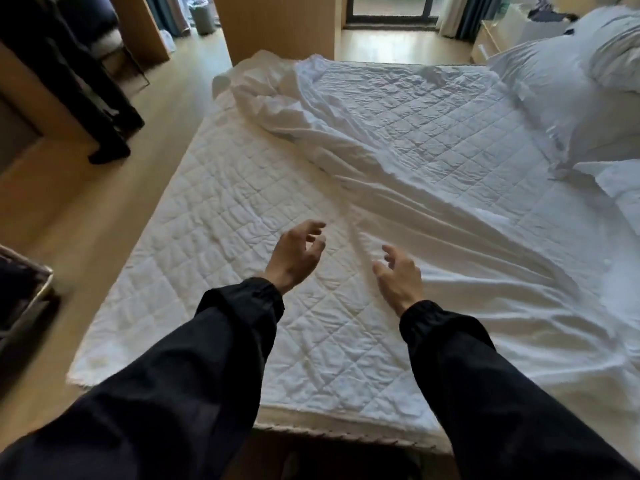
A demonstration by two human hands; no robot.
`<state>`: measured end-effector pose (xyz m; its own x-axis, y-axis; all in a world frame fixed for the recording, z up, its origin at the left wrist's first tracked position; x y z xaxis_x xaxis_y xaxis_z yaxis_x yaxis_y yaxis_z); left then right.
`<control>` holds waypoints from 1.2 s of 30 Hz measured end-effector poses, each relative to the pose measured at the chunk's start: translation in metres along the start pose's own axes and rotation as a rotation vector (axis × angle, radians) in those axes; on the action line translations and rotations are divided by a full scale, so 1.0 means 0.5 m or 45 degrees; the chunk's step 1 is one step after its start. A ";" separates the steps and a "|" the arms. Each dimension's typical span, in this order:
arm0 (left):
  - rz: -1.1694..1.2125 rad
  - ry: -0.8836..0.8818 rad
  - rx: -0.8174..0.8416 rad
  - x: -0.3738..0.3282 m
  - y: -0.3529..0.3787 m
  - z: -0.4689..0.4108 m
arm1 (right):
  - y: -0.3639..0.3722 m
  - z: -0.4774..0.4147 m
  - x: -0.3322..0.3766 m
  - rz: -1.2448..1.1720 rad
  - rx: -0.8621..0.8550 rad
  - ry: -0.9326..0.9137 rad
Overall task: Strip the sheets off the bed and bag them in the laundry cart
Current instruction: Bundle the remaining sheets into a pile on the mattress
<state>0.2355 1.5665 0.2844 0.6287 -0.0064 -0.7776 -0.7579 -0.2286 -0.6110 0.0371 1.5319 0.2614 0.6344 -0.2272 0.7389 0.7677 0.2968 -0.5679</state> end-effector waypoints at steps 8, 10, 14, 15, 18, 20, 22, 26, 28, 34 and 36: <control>0.394 -0.278 -0.489 -0.008 -0.292 0.236 | 0.111 0.249 0.169 -0.382 0.270 -0.055; 0.480 -0.342 -0.631 -0.008 -0.348 0.303 | 0.143 0.291 0.196 -0.427 0.357 -0.088; 0.559 -0.486 -0.892 0.013 -0.448 0.449 | 0.213 0.362 0.233 -0.472 0.537 -0.114; 0.569 -0.516 -0.963 0.022 -0.471 0.488 | 0.233 0.380 0.242 -0.470 0.586 -0.119; 0.566 -0.595 -1.175 0.044 -0.533 0.609 | 0.301 0.432 0.266 -0.450 0.730 -0.133; 0.565 -0.648 -1.304 0.059 -0.565 0.695 | 0.351 0.469 0.281 -0.419 0.809 -0.147; 0.562 -0.700 -1.440 0.080 -0.595 0.781 | 0.405 0.506 0.294 -0.388 0.876 -0.154; 0.531 -0.770 -1.623 0.133 -0.648 0.942 | 0.522 0.585 0.321 -0.319 0.987 -0.165; 0.514 -0.787 -1.664 0.164 -0.693 1.004 | 0.580 0.619 0.345 -0.326 0.981 -0.160; 0.453 -0.739 -1.765 0.256 -0.906 1.154 | 0.773 0.737 0.485 -0.406 0.988 -0.206; 0.439 -0.731 -1.790 0.289 -0.978 1.195 | 0.835 0.774 0.531 -0.445 0.990 -0.212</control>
<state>0.5928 2.2591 0.3819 0.0671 0.0360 -0.9971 0.1263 -0.9916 -0.0273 0.4913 1.9546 0.3609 0.3057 -0.3029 0.9027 0.5980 0.7988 0.0655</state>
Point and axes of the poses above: each hand's wrist, its own z-axis away from the middle knuckle, its own y-axis out of the palm, x = y × z, the point moved 6 cm from there along -z, towards the middle knuckle, and after that the axes turned 10 degrees about y, right-handed, at the moved point
